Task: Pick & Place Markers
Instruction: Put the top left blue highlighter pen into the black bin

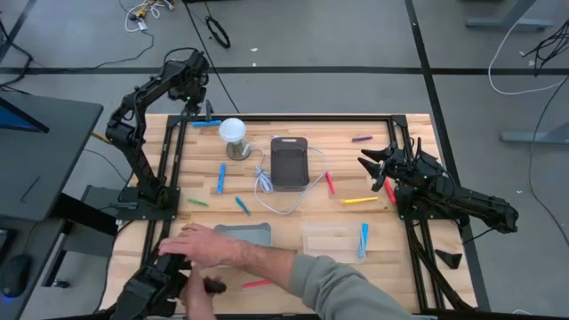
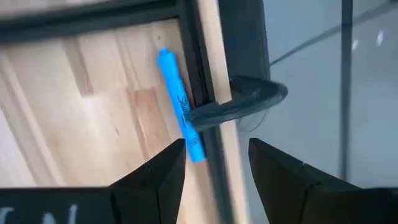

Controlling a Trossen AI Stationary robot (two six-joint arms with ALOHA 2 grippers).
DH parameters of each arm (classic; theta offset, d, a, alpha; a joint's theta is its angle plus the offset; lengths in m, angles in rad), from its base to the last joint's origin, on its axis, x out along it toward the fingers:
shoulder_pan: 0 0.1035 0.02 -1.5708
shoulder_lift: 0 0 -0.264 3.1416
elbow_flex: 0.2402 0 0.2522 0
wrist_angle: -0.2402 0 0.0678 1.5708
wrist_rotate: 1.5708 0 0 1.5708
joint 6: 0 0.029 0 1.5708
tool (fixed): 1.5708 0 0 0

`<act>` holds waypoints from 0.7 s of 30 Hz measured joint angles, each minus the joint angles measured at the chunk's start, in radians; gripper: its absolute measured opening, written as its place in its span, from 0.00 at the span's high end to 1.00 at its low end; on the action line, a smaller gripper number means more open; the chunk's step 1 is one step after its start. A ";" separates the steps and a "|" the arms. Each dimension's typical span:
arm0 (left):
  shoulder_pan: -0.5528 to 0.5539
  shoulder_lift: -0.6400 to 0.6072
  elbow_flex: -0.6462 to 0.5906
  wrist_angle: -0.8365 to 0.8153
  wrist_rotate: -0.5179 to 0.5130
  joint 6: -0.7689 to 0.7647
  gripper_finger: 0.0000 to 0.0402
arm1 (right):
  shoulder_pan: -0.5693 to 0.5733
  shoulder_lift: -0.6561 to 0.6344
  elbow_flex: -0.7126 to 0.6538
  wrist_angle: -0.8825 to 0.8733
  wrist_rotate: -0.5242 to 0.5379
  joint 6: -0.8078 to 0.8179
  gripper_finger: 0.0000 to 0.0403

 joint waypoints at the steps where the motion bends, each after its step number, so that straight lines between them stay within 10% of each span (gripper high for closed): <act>1: 0.000 0.000 0.000 0.000 -0.004 -0.043 0.54 | 0.000 0.000 0.000 0.000 0.000 0.000 0.60; 21: 0.012 0.001 -0.239 0.198 0.031 -0.332 0.54 | 0.000 0.000 0.000 0.000 0.000 0.000 0.60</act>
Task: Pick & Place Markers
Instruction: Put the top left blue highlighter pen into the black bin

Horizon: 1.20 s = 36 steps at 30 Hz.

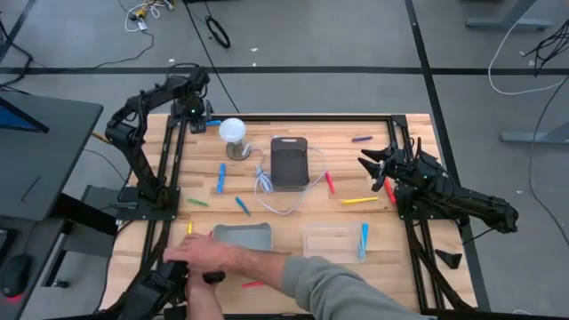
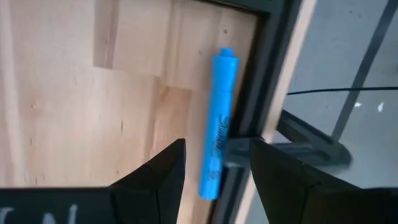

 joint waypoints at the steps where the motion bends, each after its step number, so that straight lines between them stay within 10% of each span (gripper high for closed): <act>1: 0.002 0.000 -0.014 0.014 0.003 0.000 0.54 | 0.000 0.000 0.000 0.000 0.000 0.000 0.60; 36: 0.063 0.080 -0.066 0.113 0.036 0.086 0.54 | 0.000 0.000 0.000 0.000 -0.002 0.000 0.60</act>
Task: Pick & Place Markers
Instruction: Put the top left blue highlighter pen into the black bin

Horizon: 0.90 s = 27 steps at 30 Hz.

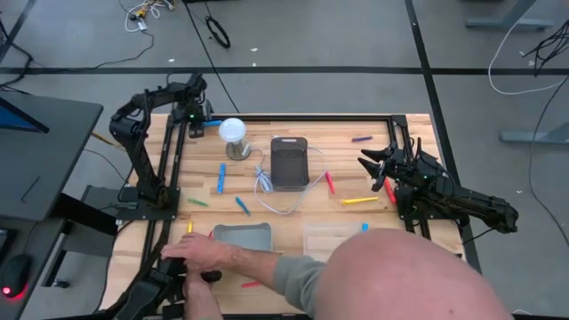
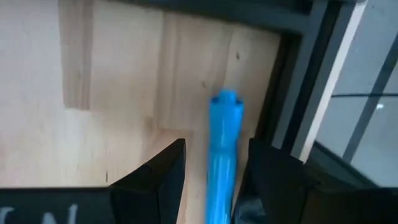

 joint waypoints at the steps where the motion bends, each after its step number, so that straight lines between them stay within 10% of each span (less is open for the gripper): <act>1: 0.003 0.001 0.000 0.000 -0.001 0.000 0.54 | 0.000 0.000 0.000 0.000 0.000 0.000 0.60; 27: -0.004 0.046 0.003 0.013 0.063 -0.105 0.54 | 0.000 0.000 0.000 0.000 0.002 0.000 0.60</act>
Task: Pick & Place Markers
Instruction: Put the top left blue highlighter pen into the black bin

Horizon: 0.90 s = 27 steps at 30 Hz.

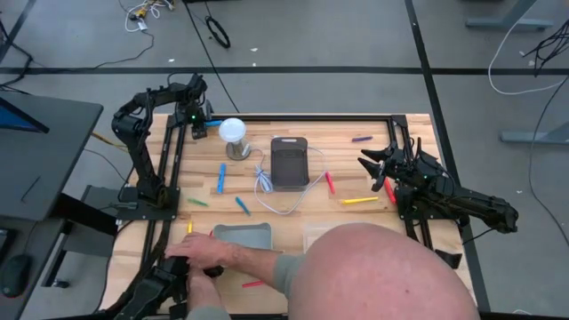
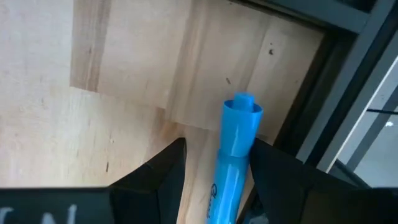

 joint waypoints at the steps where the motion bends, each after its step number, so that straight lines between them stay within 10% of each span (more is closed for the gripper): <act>1: 0.000 0.000 0.000 0.000 0.001 0.013 0.55 | 0.000 0.000 0.000 0.000 0.000 0.000 0.60; 14: 0.000 0.002 0.000 -0.026 0.009 0.075 0.83 | 0.000 0.000 0.000 0.000 0.000 0.000 0.60; 27: -0.002 -0.058 -0.005 -0.034 0.073 0.104 0.83 | 0.000 0.000 0.000 0.000 0.000 0.000 0.60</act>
